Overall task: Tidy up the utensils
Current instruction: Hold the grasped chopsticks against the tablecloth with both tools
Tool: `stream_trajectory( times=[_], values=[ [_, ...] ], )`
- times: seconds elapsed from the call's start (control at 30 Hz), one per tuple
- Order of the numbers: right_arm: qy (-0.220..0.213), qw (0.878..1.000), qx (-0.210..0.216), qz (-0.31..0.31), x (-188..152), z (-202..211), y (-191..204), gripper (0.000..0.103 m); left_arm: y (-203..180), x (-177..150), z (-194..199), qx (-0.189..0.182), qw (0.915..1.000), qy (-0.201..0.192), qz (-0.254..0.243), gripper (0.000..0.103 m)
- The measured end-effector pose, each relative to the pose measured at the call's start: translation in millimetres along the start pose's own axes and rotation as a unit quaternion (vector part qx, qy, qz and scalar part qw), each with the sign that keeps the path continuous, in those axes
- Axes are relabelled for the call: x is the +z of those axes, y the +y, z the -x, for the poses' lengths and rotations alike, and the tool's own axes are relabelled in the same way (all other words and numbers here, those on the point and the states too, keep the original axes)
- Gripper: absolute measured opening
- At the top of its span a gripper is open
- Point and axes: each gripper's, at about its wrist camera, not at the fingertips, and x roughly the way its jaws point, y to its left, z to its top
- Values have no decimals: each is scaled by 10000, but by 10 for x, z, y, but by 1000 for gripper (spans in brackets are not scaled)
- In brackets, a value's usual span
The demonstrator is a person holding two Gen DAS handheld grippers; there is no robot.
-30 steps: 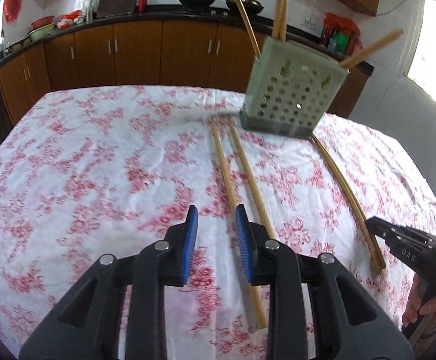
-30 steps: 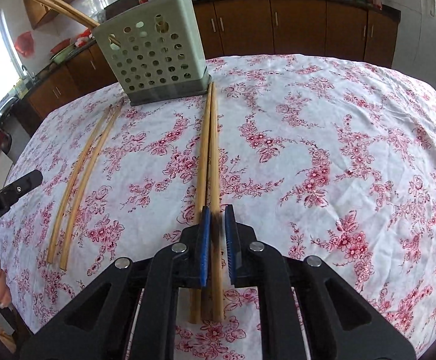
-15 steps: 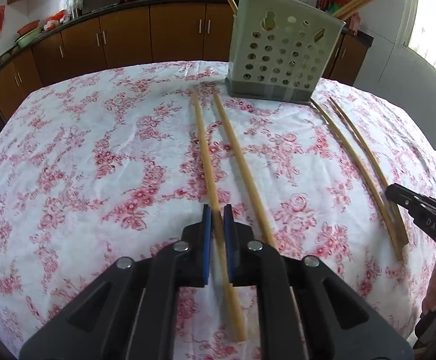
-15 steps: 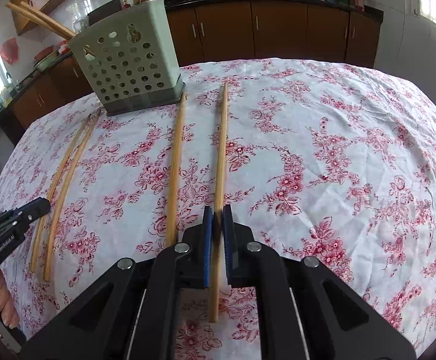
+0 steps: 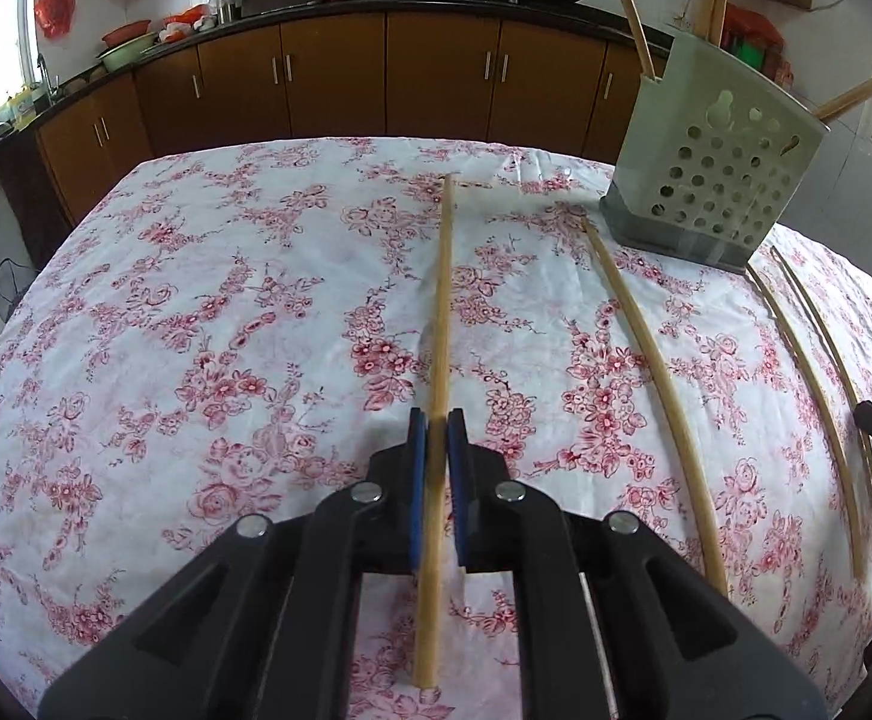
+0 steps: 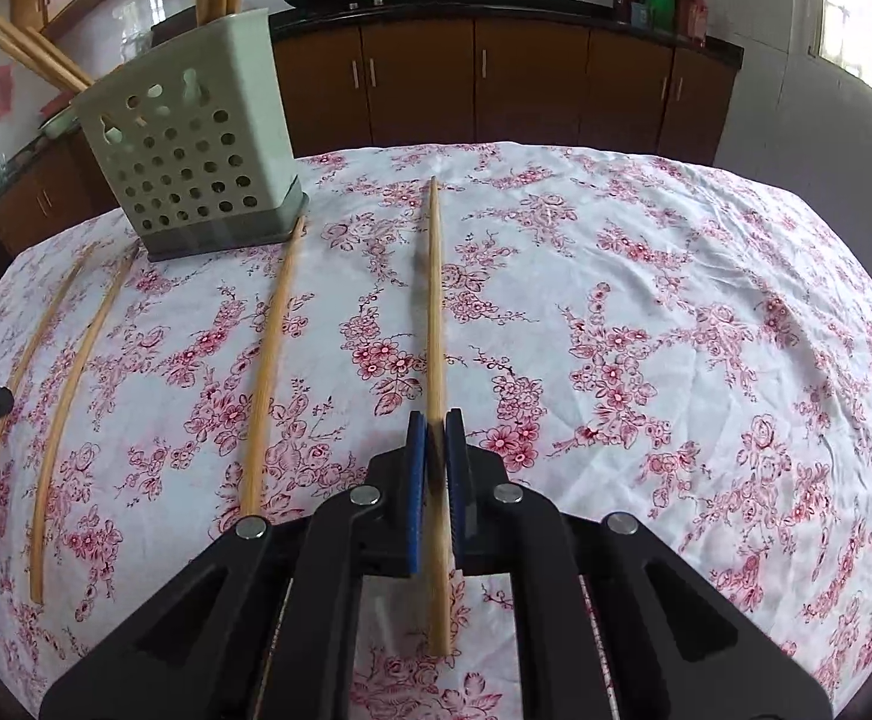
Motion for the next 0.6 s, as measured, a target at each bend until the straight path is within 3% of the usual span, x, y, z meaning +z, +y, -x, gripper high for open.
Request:
stream_trajectory(
  times=[0.6],
  values=[
    [2,10000,16,0,-9,4,5,8,32,-12,-28,-152,9998,-8,143,10]
  ],
)
